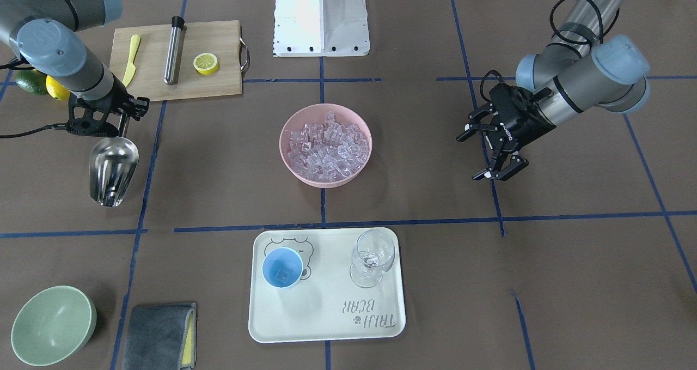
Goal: Put ice in cup with scoop
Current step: 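Carry the scoop back with the right gripper and lower it onto the table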
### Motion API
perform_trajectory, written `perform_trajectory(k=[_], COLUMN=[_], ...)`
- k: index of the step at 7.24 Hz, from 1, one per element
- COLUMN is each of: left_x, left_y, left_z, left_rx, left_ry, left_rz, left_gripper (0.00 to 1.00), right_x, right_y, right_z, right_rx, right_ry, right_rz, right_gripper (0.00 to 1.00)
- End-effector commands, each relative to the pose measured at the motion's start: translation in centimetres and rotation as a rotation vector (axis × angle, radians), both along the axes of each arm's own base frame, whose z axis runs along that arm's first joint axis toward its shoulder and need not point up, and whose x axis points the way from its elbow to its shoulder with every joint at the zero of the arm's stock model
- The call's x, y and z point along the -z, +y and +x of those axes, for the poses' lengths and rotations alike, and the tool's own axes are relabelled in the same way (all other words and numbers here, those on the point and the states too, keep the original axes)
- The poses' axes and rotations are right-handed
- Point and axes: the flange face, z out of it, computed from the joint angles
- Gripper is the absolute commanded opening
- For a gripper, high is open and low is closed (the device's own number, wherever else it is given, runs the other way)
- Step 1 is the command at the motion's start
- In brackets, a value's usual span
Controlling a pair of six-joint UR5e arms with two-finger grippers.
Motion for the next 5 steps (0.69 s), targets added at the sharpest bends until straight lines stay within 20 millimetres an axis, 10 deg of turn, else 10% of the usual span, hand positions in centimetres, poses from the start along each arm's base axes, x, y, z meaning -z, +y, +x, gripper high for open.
perform_trajectory(k=[1, 2, 4, 5], left_x=[-0.3, -0.3, -0.3, -0.4], left_y=[0.1, -0.2, -0.3, -0.8], left_z=[-0.9, -1.7, -1.8, -2.6], left_rx=[-0.042, -0.049, -0.046, -0.026], left_ry=[0.005, 0.007, 0.009, 0.006], left_rz=[-0.015, -0.021, -0.021, -0.022], left_gripper=[1.00, 1.00, 1.00, 1.00], right_x=[-1.3, -1.6, -1.3, 0.3], right_y=[0.0, -0.1, -0.1, 0.0], right_z=[-0.2, -0.3, -0.2, 0.1], right_rx=[0.031, 0.035, 0.035, 0.033], right_ry=[0.010, 0.012, 0.007, -0.021], right_rz=[0.003, 0.004, 0.009, 0.025], right_gripper=[0.00, 0.69, 0.75, 1.00])
